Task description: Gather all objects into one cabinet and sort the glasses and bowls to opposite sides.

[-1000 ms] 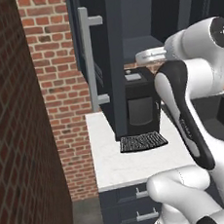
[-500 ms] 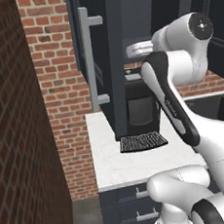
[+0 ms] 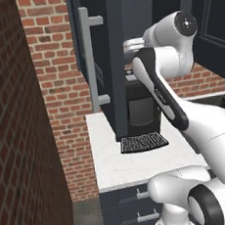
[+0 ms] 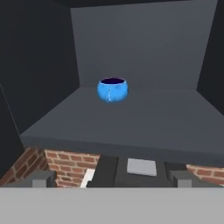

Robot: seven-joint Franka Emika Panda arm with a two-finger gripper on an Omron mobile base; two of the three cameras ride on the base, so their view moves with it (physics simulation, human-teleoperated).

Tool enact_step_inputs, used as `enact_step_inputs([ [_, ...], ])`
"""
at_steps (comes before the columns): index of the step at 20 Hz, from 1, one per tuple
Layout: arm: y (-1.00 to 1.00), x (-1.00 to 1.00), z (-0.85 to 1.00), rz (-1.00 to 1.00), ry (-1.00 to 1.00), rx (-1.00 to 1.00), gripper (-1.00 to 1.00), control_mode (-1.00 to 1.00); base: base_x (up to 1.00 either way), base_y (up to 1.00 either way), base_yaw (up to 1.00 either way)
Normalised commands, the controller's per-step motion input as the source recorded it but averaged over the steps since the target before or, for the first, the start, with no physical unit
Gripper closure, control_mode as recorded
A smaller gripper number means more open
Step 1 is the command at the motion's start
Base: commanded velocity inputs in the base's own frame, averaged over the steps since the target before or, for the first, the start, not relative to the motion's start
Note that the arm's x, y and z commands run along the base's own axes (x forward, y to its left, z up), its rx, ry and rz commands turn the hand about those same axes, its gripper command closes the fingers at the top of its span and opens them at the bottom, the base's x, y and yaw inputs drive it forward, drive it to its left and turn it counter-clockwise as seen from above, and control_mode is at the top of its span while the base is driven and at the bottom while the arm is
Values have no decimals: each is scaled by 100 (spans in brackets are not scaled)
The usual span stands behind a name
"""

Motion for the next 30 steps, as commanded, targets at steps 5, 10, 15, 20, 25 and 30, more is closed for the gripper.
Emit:
enact_step_inputs([
  [5, 1, 36, 0, 0, 0, 0, -100, -100, 0, 0, 0],
  [10, 9, 31, 0, 0, 0, 0, -100, -100, 0, 0, 0],
  [15, 4, 27, 0, 0, 0, 0, -100, -100, 0, 0, 0],
  [20, 6, 25, 0, 0, 0, 0, -100, -100, 0, 0, 0],
  [25, 13, 29, 0, 0, 0, 0, -100, -100, 0, 0, 0],
  [30, 12, 29, 0, 0, 0, 0, -100, -100, 0, 0, 0],
])
